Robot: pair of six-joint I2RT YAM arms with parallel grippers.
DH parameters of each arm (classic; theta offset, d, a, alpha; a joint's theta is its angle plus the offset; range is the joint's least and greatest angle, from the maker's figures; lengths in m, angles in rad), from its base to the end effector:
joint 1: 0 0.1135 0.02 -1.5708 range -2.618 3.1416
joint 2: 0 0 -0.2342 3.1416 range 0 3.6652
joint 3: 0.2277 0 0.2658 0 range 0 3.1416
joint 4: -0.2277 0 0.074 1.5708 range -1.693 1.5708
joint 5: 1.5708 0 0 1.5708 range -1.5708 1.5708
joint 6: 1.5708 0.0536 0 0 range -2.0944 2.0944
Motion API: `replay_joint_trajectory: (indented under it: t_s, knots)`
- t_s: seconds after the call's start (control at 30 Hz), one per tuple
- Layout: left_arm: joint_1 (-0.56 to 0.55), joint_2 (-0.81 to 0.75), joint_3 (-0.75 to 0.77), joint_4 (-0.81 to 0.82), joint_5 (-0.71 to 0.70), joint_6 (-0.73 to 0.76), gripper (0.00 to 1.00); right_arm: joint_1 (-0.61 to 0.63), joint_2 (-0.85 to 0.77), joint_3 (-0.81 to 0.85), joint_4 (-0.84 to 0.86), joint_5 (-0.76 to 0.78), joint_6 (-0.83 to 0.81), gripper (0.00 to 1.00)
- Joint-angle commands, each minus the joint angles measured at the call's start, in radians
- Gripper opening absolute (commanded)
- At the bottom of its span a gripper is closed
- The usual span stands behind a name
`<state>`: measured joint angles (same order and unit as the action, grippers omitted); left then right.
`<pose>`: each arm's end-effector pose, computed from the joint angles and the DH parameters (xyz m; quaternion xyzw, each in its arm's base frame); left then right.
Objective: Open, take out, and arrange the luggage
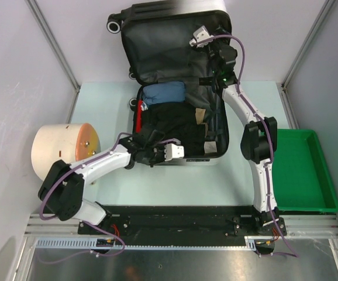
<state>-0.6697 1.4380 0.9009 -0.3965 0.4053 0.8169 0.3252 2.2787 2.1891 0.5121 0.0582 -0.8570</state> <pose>0.2342 -0.2124 0.1656 0.6759 0.6422 -0.1681 0.3201 0.5239 0.1734 0.3803 -0.2823 0.4644 -0.2358 0.8057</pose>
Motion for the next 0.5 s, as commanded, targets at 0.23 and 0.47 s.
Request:
replay_joint_trajectory:
  t_s: [0.23,0.47]
  knots:
    - [-0.034,0.013,0.092,-0.119,0.060,-0.153,0.41,0.008,-0.174,-0.117,-0.038,-0.038,0.035,0.93]
    - [-0.031,-0.100,0.143,-0.119,-0.023,-0.223,0.94,0.005,-0.451,-0.360,-0.185,-0.076,0.174,0.94]
